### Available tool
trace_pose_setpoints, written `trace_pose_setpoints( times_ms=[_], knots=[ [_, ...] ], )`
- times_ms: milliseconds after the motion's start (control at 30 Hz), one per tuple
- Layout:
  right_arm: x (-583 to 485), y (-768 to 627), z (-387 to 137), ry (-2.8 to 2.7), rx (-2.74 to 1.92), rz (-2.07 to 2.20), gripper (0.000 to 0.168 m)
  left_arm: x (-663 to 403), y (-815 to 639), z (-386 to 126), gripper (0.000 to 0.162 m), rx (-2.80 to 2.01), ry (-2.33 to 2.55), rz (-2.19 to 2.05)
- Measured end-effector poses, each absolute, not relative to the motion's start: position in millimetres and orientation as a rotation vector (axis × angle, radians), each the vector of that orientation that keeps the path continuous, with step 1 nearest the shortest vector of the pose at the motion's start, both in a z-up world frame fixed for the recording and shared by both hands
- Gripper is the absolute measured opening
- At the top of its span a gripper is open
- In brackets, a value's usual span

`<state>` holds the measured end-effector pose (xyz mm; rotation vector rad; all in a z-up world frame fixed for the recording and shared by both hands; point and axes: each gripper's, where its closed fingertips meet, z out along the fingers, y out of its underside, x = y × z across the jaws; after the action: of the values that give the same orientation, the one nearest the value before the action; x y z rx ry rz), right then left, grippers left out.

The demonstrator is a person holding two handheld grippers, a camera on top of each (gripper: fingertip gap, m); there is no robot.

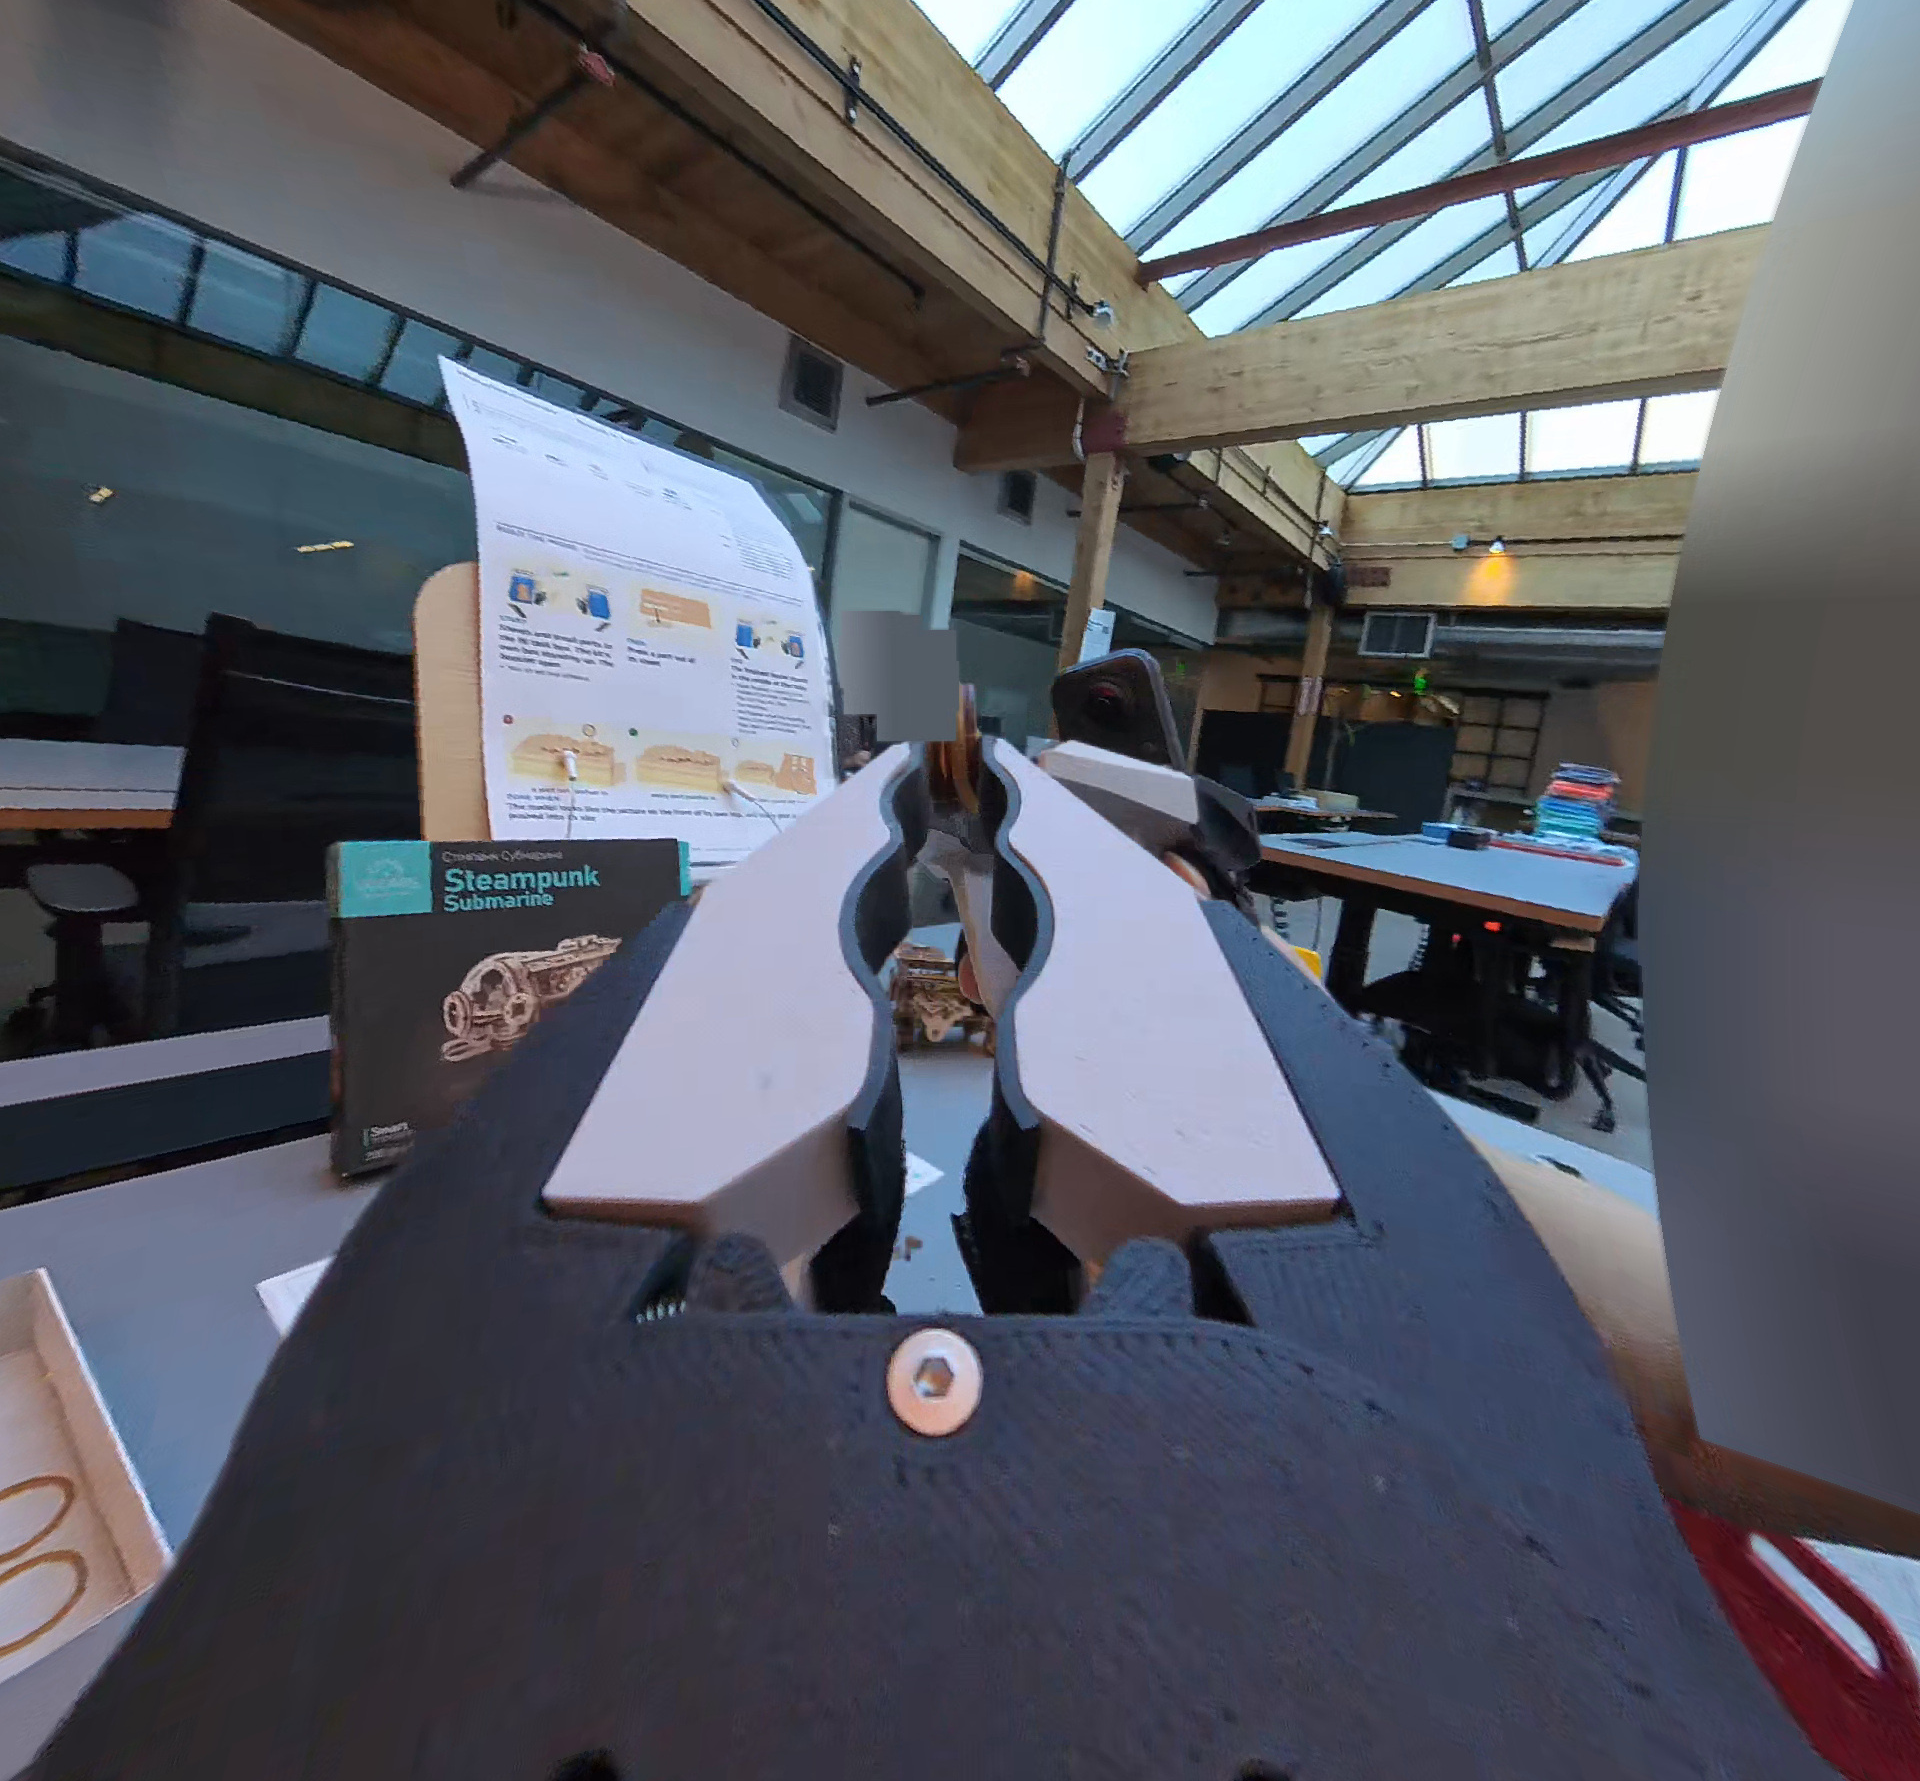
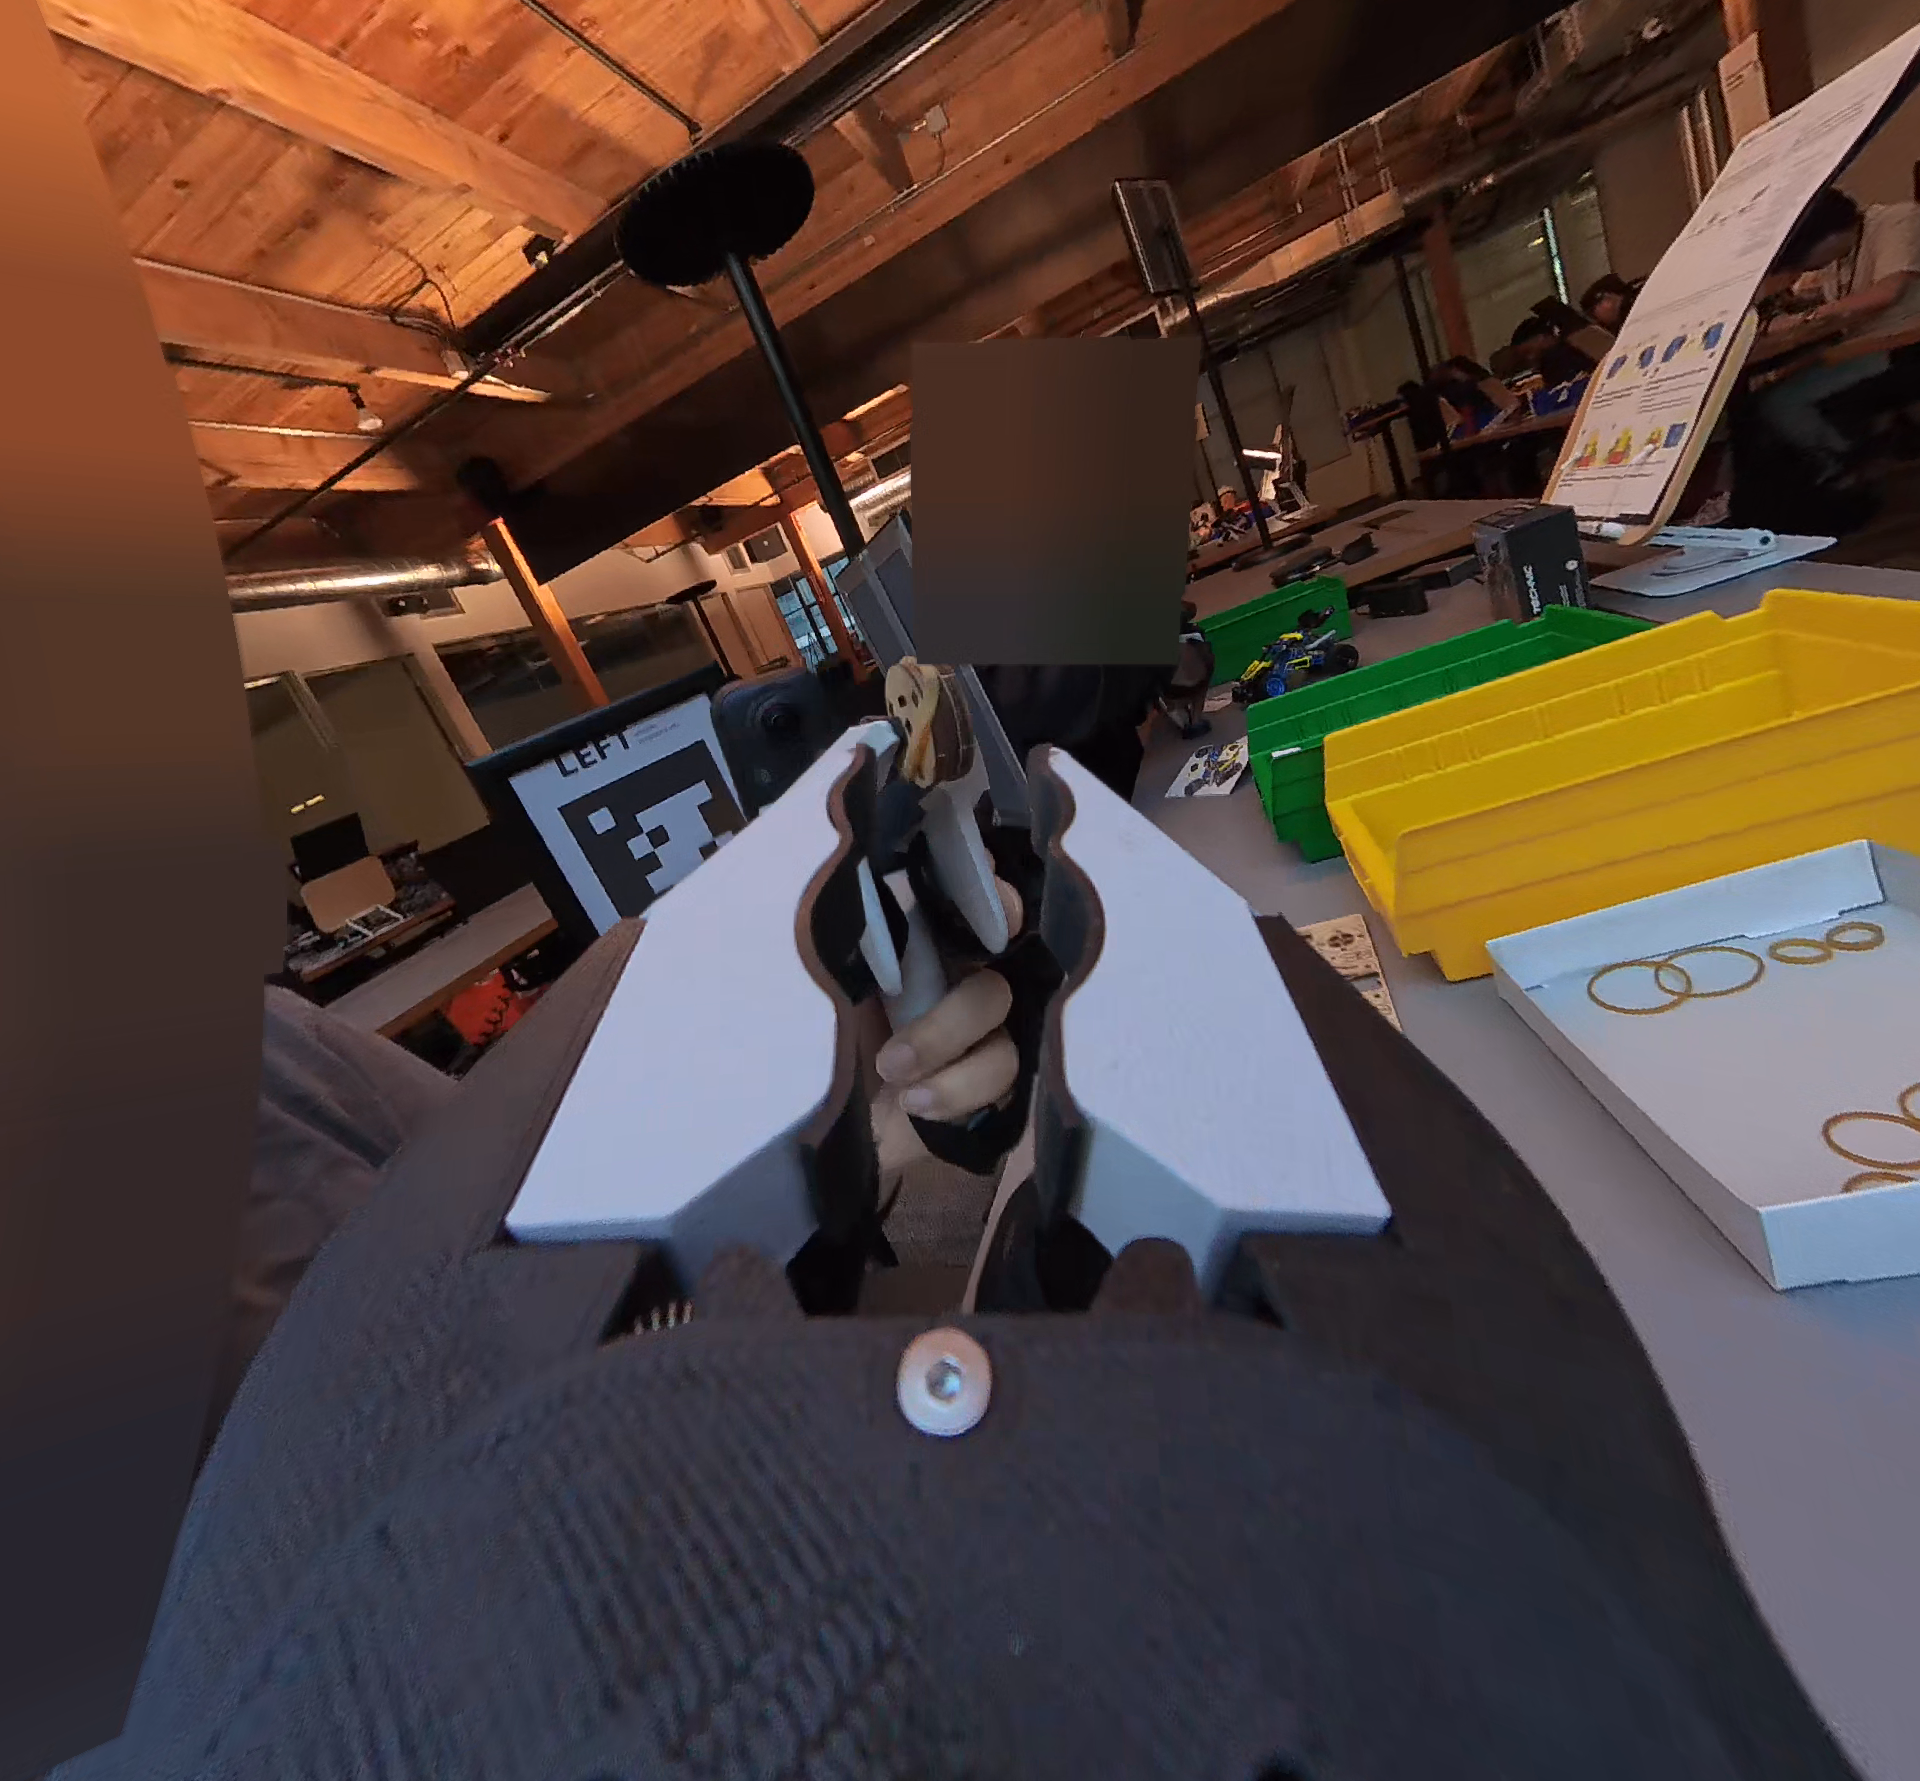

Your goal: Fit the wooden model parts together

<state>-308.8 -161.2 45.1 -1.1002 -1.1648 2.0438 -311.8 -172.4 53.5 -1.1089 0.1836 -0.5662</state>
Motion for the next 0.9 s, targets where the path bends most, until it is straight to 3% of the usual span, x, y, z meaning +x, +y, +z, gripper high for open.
trace_pose_setpoints(
  times_ms=[133,567,667,833,900],
  knots=[
    [-309,-161,51,-1.056,-1.109,2.119,0.021,-307,-175,57,0.006,-1.032,0.159,-0.504],
    [-303,-174,53,-1.154,-0.910,2.160,0.022,-301,-181,62,0.006,-0.942,0.098,-0.781],
    [-299,-179,54,-1.191,-0.871,2.192,0.008,-297,-181,61,0.007,-0.939,0.109,-0.807],
    [-294,-180,51,-1.287,-0.857,2.140,0.006,-293,-182,58,0.006,-0.959,0.144,-0.803],
    [-293,-180,47,-1.367,-0.880,2.068,0.006,-291,-182,56,0.015,-0.996,0.183,-0.783]
  ],
)
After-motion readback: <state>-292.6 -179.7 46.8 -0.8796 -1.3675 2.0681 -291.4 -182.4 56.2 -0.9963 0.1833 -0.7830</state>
